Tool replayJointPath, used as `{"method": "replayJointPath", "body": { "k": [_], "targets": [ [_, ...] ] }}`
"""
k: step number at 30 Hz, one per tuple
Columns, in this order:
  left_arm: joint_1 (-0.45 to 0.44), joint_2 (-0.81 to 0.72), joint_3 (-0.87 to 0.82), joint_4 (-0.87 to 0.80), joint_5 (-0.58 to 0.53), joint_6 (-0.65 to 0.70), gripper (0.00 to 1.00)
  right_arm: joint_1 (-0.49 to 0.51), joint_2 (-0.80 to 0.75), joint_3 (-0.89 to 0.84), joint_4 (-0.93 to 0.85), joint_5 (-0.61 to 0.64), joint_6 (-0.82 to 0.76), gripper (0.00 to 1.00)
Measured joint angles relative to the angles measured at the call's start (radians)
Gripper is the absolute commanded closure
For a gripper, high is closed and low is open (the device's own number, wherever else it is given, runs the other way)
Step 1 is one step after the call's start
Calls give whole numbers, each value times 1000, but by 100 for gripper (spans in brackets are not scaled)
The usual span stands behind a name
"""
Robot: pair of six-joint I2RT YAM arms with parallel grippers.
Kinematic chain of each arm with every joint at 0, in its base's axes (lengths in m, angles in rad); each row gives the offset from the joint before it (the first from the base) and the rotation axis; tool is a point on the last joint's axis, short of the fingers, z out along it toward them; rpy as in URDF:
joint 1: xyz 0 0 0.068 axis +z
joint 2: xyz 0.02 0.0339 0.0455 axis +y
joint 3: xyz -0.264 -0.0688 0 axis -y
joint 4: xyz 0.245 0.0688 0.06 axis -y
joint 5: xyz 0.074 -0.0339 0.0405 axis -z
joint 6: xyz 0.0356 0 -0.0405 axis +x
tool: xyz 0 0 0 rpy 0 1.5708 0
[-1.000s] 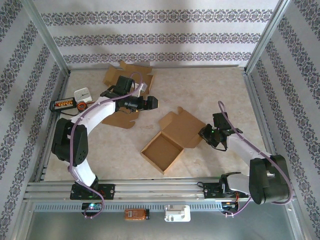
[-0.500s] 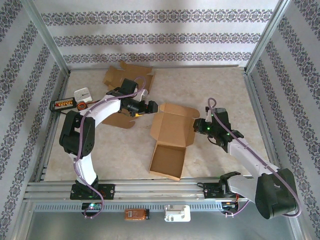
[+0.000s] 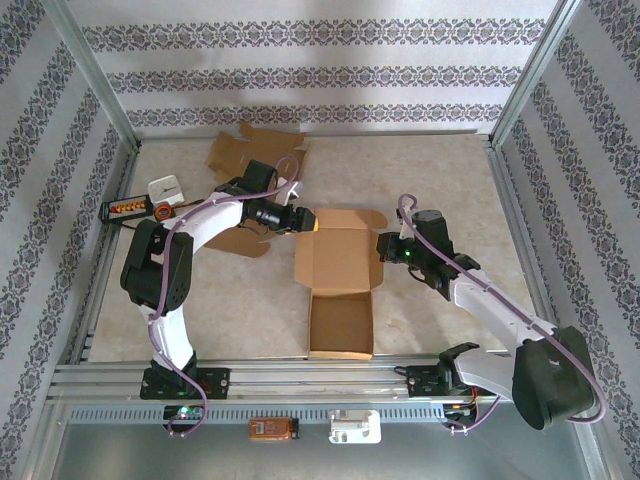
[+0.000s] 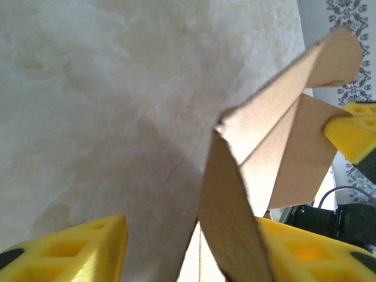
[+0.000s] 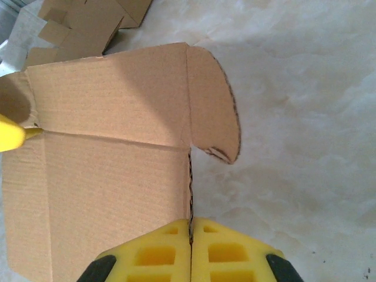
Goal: Fold the paper box
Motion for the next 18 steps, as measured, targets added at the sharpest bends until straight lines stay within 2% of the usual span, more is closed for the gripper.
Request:
{"method": "replayJointPath", "body": {
  "k": [3,5,10,14,16,18],
  "targets": [
    [-9,0,0,-31,6,50,57,1,10,15,0,8,-9,92],
    [-18,0,3,-64,3,84,66,2,14,25,1,13,-16,92],
    [-44,0,40,-158,-60,149,82,5,23,36,1,24,-26,91],
    [-58,0,86,-210,-127,174,87,27,28,47,0,42,-52,91],
    [-68,0,121,-236,-180,178,92,45,34,64,0,67,-76,91],
    [-74,0,169,-259,-259,173,92,74,49,95,1,114,-110,90]
  ]
}}
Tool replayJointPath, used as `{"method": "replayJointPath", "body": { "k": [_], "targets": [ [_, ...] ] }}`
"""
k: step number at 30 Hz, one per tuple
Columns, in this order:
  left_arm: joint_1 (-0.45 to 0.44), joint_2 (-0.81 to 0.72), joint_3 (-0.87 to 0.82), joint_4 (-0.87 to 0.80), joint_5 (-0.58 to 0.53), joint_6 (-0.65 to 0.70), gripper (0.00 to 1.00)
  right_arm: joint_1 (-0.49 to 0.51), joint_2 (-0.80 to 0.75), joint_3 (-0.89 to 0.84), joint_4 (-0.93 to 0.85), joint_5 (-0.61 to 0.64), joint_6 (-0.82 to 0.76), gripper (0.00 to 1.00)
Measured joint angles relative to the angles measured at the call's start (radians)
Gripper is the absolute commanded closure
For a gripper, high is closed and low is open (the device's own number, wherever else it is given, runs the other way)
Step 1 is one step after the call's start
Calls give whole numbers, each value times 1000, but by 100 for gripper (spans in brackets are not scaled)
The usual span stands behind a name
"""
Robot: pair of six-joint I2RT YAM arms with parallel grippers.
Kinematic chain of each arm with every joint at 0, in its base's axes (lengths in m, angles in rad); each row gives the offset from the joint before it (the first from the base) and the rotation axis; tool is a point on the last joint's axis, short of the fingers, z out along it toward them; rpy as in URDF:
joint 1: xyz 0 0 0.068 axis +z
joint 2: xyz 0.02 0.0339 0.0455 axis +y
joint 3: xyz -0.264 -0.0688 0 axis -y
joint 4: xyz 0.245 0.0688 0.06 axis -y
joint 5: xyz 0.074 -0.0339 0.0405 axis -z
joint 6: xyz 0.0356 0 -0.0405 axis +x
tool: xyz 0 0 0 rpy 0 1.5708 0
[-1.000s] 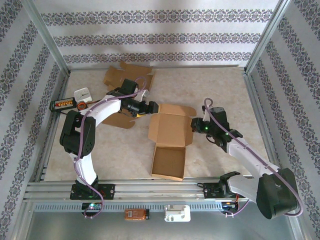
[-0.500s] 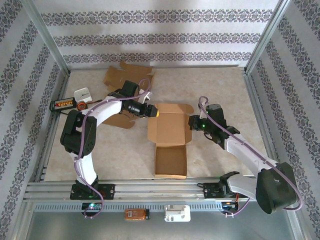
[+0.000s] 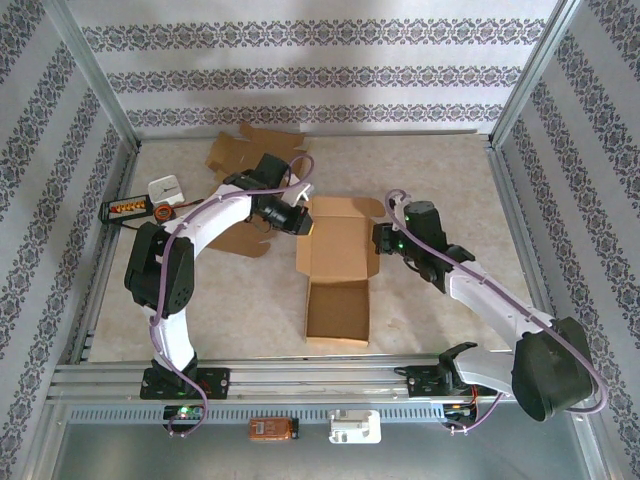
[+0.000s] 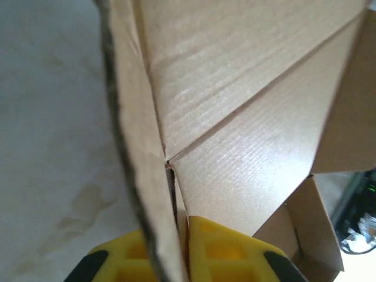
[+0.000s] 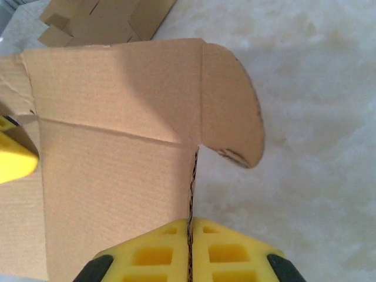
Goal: Fold the paper box
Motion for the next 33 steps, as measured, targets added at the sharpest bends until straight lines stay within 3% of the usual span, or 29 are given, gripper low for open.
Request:
{"method": "replayJointPath", "body": {
  "k": [6,15,20,24,33],
  "targets": [
    [-2,-3,127,1,-266,-28,92,90,90,130,80,149,-129,87],
    [-2,-3,157,66,-485,-79,92,150,309,196,296,322,-236,75],
    [-2,3,158,75,-526,-55,93,162,353,190,302,330,-258,55],
    [-2,10,158,83,-542,-23,96,162,316,190,268,301,-325,32],
    [-3,5,85,207,-539,93,99,121,172,278,127,305,-617,15]
  ]
}}
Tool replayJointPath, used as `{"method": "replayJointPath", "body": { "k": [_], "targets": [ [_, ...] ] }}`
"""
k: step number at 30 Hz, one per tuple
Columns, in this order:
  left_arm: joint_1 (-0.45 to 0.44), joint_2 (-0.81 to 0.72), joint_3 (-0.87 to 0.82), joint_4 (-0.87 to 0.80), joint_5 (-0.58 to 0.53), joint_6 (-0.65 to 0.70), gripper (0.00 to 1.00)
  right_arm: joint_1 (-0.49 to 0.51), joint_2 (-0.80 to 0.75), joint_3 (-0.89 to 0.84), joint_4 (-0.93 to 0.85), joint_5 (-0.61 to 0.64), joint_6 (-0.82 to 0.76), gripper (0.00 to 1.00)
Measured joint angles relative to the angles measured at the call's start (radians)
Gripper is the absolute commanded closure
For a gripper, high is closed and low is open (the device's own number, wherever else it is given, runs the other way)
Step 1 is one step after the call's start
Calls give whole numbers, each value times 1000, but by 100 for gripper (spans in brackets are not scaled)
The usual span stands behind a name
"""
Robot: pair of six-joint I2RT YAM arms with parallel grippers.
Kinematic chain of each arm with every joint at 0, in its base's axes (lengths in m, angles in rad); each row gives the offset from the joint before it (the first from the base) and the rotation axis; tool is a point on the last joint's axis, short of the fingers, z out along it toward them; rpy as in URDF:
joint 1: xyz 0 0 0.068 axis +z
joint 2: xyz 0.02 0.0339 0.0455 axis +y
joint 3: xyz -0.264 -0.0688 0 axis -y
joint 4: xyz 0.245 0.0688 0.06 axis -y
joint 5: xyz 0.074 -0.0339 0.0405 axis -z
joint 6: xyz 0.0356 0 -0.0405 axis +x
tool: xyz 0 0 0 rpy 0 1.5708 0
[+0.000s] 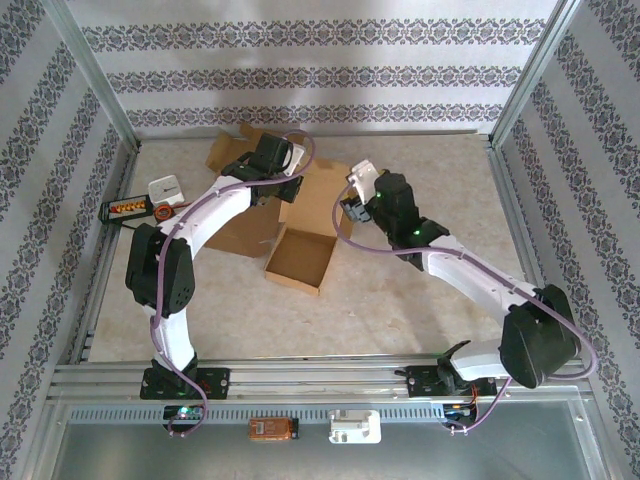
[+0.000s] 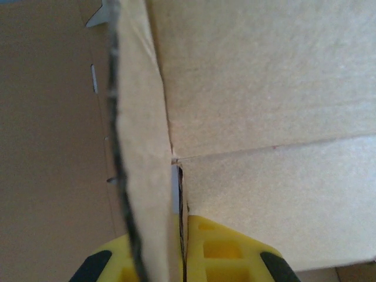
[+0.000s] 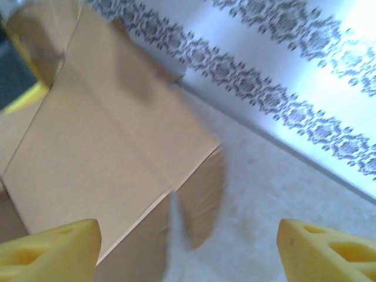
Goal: Fold the paper box
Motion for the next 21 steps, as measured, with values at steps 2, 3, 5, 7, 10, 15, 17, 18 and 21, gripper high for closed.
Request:
{"method": "replayJointPath", "body": {
  "k": [2,3,5,7,10,15,17,18,21],
  "targets": [
    [0,-16,-33,41,6,17,100,-50,2,47,-39,-52,-19,12],
    [0,-29,-49,54,7,28,100,-77,6,73,-66,-88,-24,12],
    [0,-52,-74,72,6,44,100,-124,30,149,-143,-168,-27,12],
    [0,-67,-88,85,6,59,100,-143,73,237,-219,-248,-28,13],
    [0,-71,-90,98,5,74,100,-138,156,363,-328,-360,-14,17],
    [0,-71,-92,107,4,84,100,-129,267,479,-472,-439,50,31],
    [0,-71,-92,107,2,83,100,-129,303,507,-528,-438,67,35],
    [0,-71,-92,107,3,83,100,-129,316,513,-555,-436,75,37],
    [0,-72,-97,114,2,79,100,-129,328,513,-621,-426,88,48]
  ]
}}
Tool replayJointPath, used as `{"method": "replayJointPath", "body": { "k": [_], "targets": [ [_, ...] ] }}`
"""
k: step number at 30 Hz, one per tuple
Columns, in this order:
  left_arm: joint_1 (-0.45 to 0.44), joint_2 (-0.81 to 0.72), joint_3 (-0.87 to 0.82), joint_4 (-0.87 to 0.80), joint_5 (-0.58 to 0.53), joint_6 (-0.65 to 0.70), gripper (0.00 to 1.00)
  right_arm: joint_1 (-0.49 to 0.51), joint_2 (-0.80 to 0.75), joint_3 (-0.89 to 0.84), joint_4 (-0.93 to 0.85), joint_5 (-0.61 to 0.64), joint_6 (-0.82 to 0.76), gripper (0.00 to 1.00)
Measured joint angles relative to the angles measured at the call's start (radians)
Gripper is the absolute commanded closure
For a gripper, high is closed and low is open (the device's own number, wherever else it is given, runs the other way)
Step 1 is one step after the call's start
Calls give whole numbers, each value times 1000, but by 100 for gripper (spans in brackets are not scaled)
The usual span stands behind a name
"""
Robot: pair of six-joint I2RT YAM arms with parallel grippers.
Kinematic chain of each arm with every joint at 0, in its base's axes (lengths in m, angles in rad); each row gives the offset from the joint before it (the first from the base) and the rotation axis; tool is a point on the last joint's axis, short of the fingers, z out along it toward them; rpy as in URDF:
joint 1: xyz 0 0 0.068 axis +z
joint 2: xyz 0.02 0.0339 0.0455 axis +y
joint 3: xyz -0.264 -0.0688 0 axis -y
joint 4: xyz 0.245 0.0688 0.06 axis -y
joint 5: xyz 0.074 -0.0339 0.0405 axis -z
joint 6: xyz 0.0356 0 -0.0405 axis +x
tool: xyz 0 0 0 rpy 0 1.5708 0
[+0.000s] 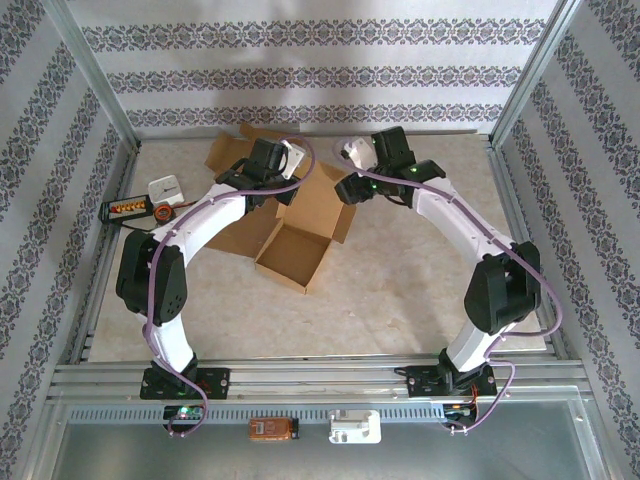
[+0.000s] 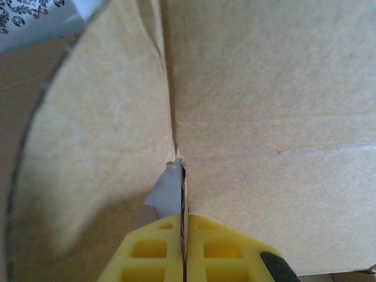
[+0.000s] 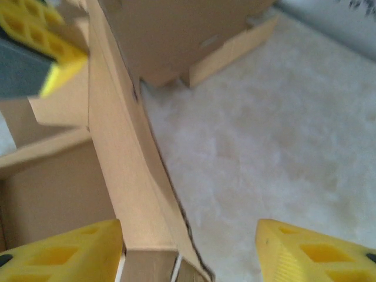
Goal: Fold the paper box
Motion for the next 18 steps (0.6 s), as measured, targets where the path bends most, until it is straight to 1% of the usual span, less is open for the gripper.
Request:
{"method": "replayJointPath", "body": {
  "k": [2,4,5,6,7,9,12,14,18],
  "targets": [
    [0,0,-5,1,0,-4,100,0,0,0,-24,5,7,61],
    [0,0,-6,1,0,-11,99,0,0,0,-35,8,9,77],
    [0,0,-6,1,0,-14,97,0,0,0,-43,9,3,84],
    [0,0,-6,1,0,-19,91,0,0,0,-49,11,-2,90],
    [0,0,-6,0,0,-23,85,0,0,4,-56,12,-10,93],
    [0,0,-6,0,-2,-37,70,0,1,19,-70,28,-34,97],
    [0,-12,-6,-4,1,-51,56,0,2,56,-83,70,-93,100],
    [0,-42,-6,-17,10,-52,49,0,2,78,-80,99,-144,100],
    [5,-152,-5,-68,60,-40,43,2,1,92,-61,140,-249,100]
  ]
}}
